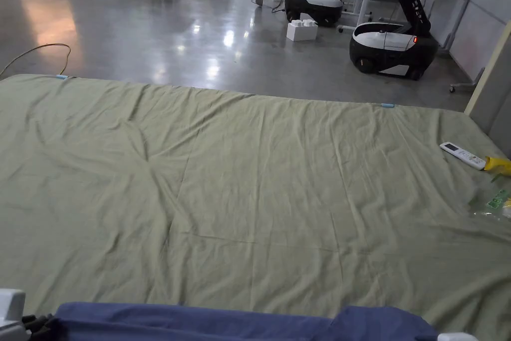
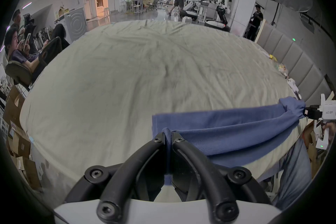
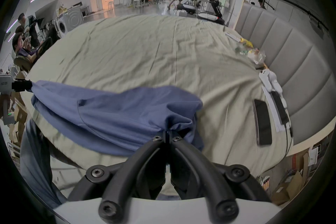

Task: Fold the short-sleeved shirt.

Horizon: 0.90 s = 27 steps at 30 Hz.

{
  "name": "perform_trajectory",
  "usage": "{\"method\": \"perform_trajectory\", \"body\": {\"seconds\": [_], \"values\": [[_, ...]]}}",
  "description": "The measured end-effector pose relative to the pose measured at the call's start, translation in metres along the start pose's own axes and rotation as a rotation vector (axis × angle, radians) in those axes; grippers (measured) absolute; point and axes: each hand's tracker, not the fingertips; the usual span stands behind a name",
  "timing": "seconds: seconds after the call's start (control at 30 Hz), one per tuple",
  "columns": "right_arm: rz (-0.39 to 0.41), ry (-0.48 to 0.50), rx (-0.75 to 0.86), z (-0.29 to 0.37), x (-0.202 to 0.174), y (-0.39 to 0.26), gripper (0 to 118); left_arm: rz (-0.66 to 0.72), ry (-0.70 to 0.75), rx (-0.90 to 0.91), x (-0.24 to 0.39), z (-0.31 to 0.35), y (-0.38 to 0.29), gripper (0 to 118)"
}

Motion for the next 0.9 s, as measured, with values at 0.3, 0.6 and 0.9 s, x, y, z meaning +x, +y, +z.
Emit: {"method": "perform_trajectory", "body": {"seconds": [0.3,0.6,0.9], "values": [[-0.035,-0.009,-0.092,-0.043,-0.006,-0.032,3,-0.049,0.035,-0.084,0.006,-0.029,-0.032,6],[-0.022,-0.072,0.042,-0.014,-0.021,-0.003,77,-0.113,0.166,-0.013,0.020,-0.016,-0.008,62],[-0.057,-0.131,0.512,0.022,-0.062,0.077,84,-0.042,0.130,0.373,0.071,0.007,0.056,62]]}}
